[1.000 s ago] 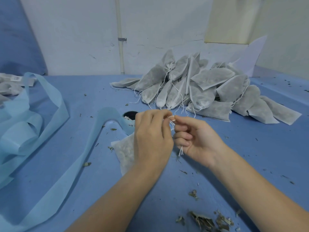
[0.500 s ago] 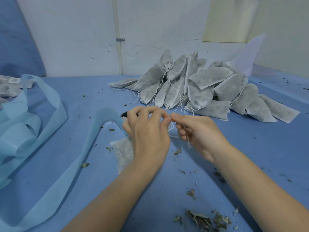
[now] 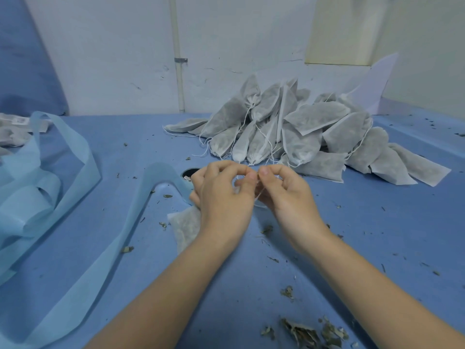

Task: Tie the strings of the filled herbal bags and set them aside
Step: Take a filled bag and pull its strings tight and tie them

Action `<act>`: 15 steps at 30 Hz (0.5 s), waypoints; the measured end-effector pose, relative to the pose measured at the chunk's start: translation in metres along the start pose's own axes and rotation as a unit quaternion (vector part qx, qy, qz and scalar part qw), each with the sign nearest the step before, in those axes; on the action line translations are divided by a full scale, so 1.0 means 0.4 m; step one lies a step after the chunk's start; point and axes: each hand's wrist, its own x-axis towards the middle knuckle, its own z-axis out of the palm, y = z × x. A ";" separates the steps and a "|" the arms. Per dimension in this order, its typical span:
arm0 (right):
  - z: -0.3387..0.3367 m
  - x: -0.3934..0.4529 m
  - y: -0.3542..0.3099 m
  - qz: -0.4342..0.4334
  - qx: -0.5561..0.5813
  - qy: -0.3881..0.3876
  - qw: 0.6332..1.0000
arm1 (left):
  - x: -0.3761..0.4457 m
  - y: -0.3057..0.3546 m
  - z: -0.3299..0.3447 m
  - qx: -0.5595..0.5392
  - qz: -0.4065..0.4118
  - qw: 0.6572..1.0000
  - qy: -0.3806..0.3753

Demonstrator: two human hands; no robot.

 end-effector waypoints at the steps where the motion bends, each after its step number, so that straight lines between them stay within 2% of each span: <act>1: 0.003 0.000 0.002 0.001 -0.004 0.005 1.000 | 0.000 0.001 0.001 0.013 0.007 1.000 0.004; 7: -0.009 -0.001 0.002 -0.025 -0.054 0.047 0.997 | -0.004 0.016 0.006 0.055 0.020 0.997 0.043; 15: -0.010 0.004 -0.011 -0.067 -0.066 0.019 0.995 | 0.031 0.013 -0.019 0.035 -0.004 0.993 0.109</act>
